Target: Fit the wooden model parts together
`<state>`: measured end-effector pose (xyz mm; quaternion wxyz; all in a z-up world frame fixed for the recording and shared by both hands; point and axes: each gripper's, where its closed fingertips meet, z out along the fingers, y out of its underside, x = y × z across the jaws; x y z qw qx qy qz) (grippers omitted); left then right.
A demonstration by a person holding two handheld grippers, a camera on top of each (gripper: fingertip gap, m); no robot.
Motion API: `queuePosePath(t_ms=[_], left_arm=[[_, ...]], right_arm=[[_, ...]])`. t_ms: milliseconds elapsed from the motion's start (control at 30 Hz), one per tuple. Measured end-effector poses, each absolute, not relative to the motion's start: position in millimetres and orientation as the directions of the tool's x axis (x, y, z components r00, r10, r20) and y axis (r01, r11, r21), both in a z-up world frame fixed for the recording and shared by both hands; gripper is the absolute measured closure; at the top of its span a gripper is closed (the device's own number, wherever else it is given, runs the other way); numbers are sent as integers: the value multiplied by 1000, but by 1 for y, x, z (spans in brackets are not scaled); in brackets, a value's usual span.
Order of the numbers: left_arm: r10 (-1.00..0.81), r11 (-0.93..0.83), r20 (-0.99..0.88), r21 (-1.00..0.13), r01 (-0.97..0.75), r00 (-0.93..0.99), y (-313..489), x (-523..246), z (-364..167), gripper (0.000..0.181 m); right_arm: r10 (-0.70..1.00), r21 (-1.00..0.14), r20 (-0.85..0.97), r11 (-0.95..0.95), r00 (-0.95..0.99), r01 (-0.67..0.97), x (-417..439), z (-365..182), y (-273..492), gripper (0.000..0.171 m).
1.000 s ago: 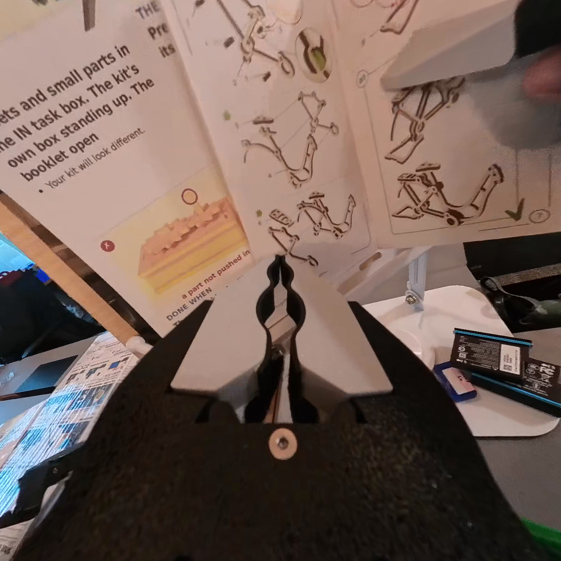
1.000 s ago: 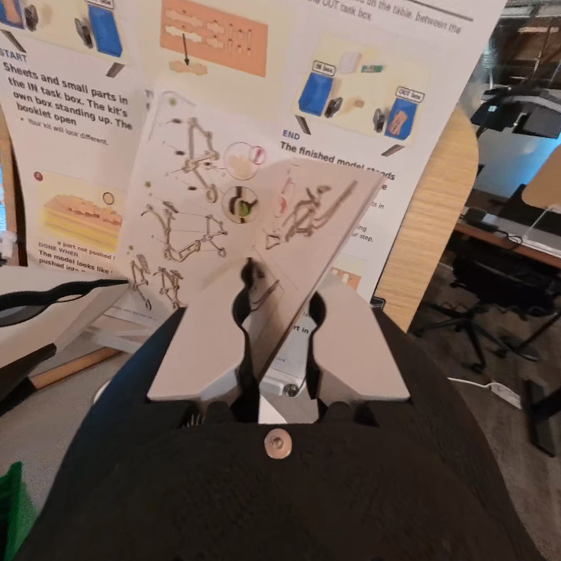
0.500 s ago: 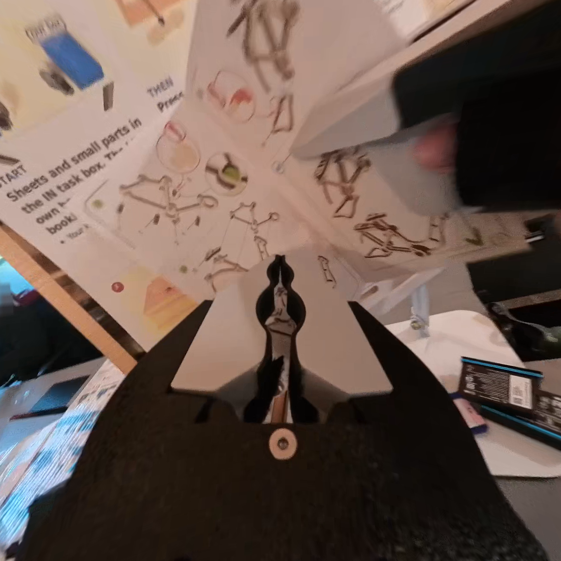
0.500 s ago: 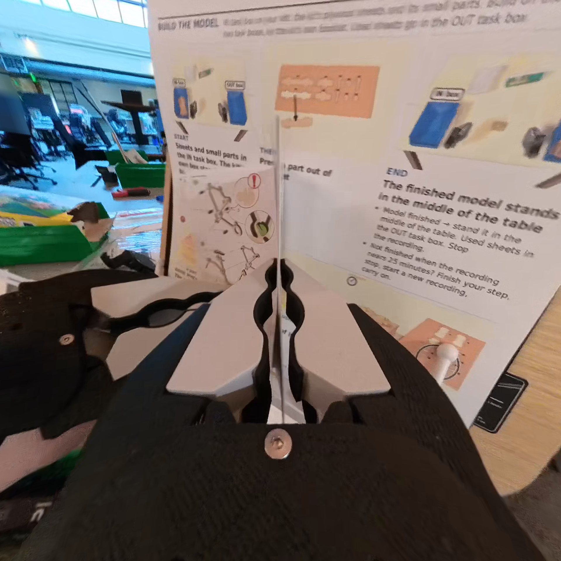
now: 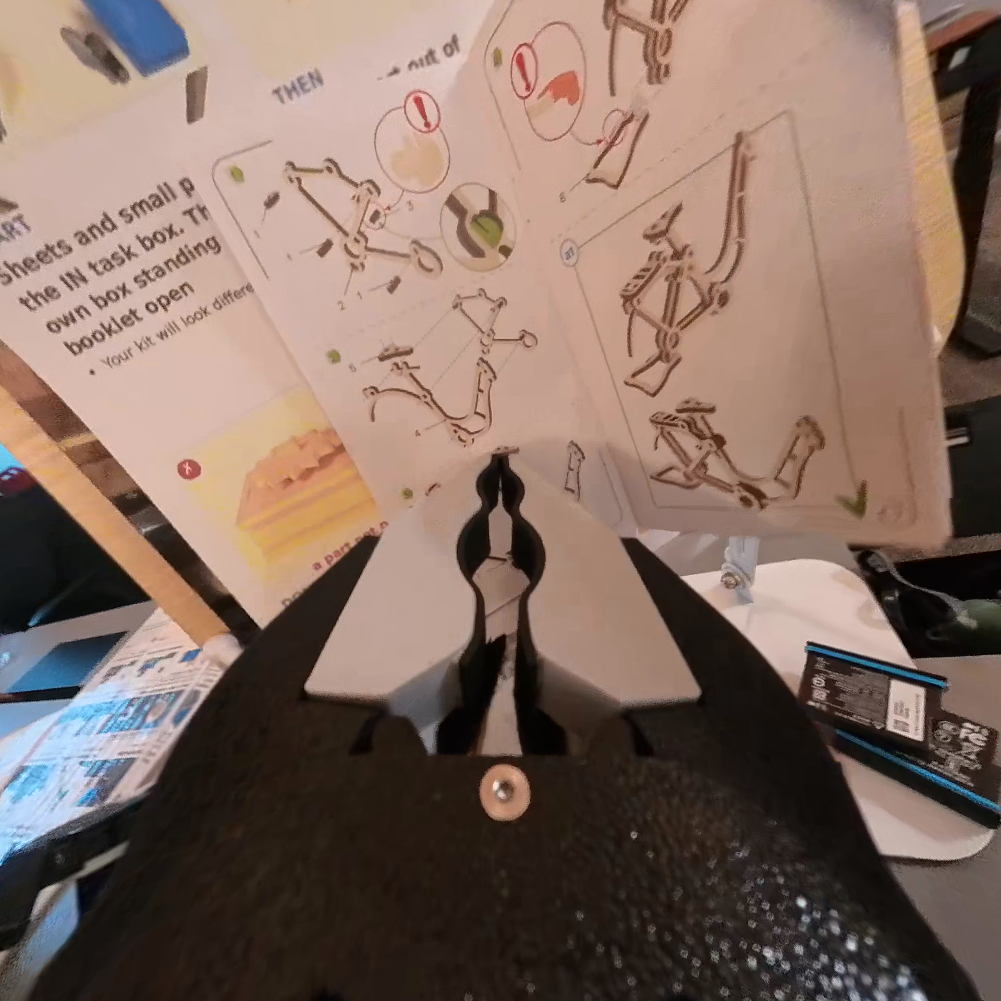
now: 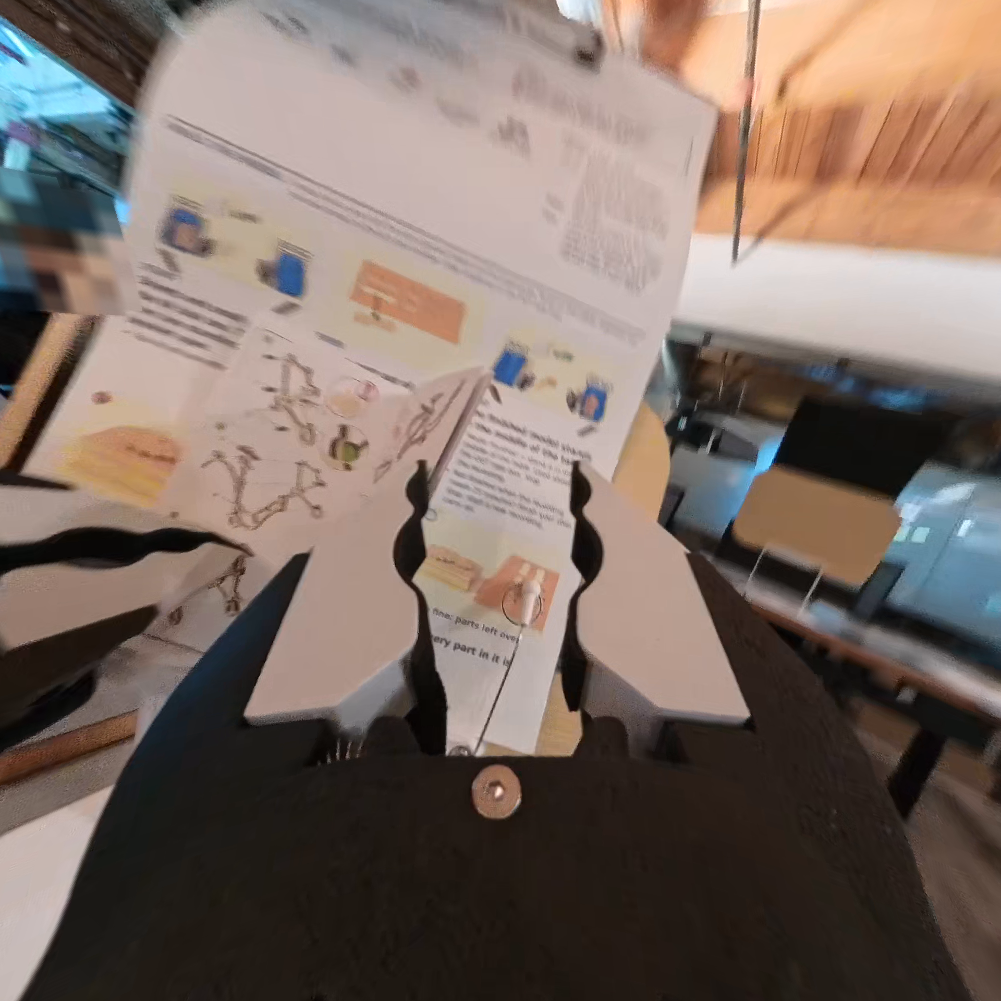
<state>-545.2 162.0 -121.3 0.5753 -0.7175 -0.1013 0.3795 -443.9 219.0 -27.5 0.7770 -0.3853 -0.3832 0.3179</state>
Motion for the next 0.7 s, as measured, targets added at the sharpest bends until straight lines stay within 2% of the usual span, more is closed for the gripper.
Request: queuePosePath(t_ms=[67,200,267,367,533,700], left_arm=[[588,-300,-396,-917,-265,705,162,-545,-122,181],[589,-292,-379,-923,-249,714,162,-545,-122,181],[587,-292,-382,-922,-253,714,161,-544,-122,181],[591,-286,-373,-926,-246,716,160,-544,-123,181],[610,-280,-350,-935,-220,711,154,-546,-125,181],[623,-310,-352,-931,-192,699,144,-544,-141,181]], right_arm=[[731,-739,478,635,487,-227,-436,-30,181,140],[636,-564,687,772,350,-295,-434,-57,109,167],[648,-590,718,761,256,-271,-445,-74,101,168],[718,-702,669,695,190,-154,-466,-90,122,168],[793,-830,551,554,260,71,-485,-108,177,158],[867,-898,438,434,237,69,-496,-112,190,145]])
